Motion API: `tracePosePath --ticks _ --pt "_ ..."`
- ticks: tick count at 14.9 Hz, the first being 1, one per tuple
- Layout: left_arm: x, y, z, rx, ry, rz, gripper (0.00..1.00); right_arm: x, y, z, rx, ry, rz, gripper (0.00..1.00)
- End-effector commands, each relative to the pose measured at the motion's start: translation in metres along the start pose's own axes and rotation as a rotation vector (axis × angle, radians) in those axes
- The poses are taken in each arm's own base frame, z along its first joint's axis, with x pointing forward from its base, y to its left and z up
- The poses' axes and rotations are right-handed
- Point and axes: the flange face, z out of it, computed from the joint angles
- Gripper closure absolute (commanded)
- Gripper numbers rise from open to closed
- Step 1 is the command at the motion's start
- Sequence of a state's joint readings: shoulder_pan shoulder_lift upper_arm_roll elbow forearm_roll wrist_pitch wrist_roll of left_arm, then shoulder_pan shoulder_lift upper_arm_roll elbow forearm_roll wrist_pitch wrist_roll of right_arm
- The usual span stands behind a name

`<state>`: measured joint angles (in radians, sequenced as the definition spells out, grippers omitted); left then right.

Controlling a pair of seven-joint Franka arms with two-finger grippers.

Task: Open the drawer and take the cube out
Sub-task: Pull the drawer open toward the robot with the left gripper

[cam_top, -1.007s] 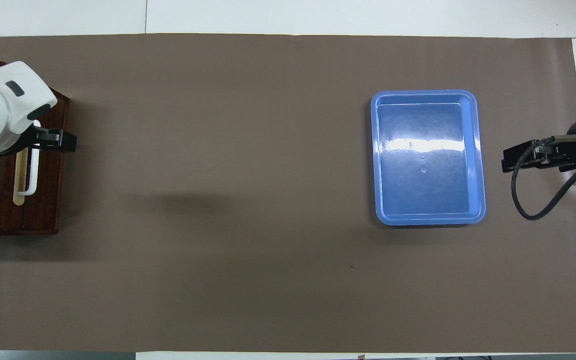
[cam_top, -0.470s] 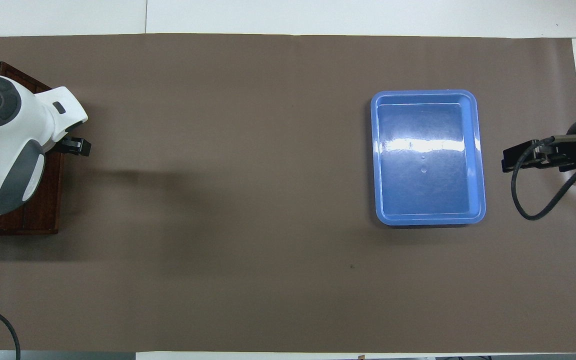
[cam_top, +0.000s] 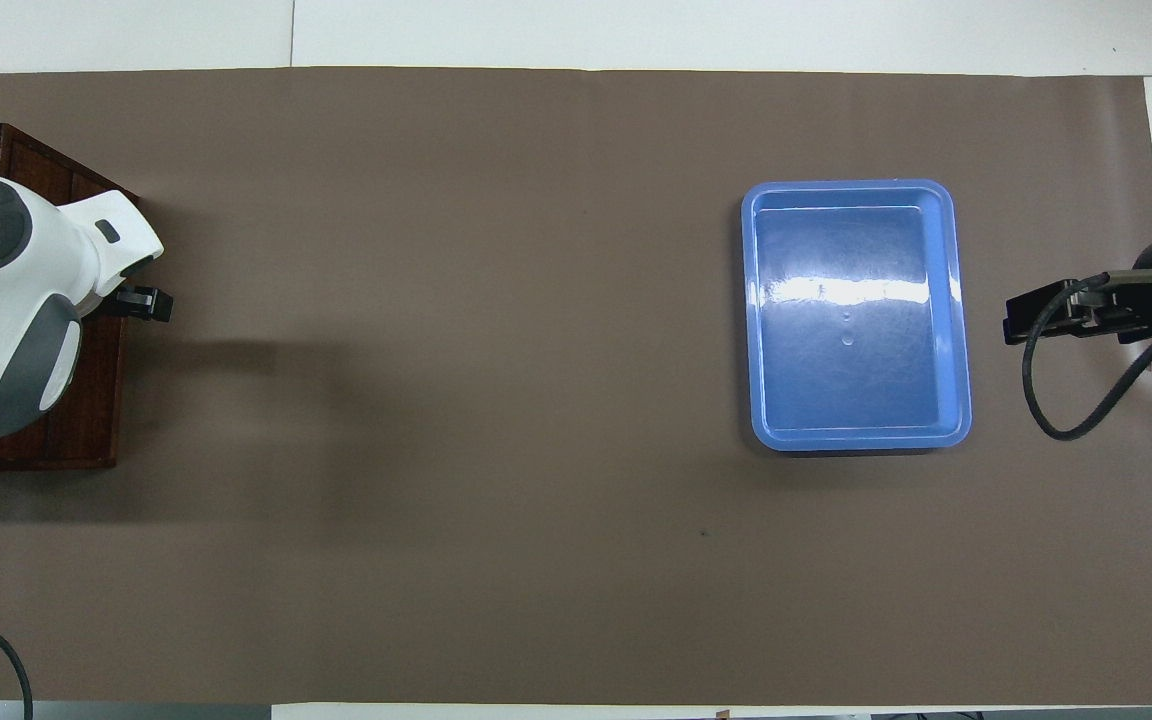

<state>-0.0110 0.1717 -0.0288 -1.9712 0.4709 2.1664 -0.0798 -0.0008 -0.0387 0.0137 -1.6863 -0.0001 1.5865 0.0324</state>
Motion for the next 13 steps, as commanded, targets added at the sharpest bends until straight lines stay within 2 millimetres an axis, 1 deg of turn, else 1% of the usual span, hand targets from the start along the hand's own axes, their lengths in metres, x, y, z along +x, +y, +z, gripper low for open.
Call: tracePosePath --ticks 1,4,7,10,11,13 --pt "0.001 0.009 0.000 0.012 0.024 0.017 0.00 -0.007 -0.003 0.000 0.018 0.008 0.021 0.00" --pt "-0.001 0.020 0.003 0.005 0.031 0.000 0.00 -0.007 -0.003 0.000 0.018 0.010 0.021 0.00" --pt "0.007 0.059 -0.014 -0.001 0.064 0.002 0.00 -0.007 -0.003 0.000 0.018 0.008 0.021 0.00" --pt "0.009 0.091 -0.028 -0.008 0.080 -0.004 0.00 -0.007 -0.003 0.000 0.018 0.010 0.021 0.00" --pt "0.010 0.099 -0.032 -0.009 0.084 0.007 0.00 -0.007 -0.002 0.000 0.018 0.010 0.023 0.00" --pt "0.010 0.106 -0.035 -0.009 0.083 0.018 0.00 -0.007 -0.002 0.000 0.018 0.011 0.023 0.00"
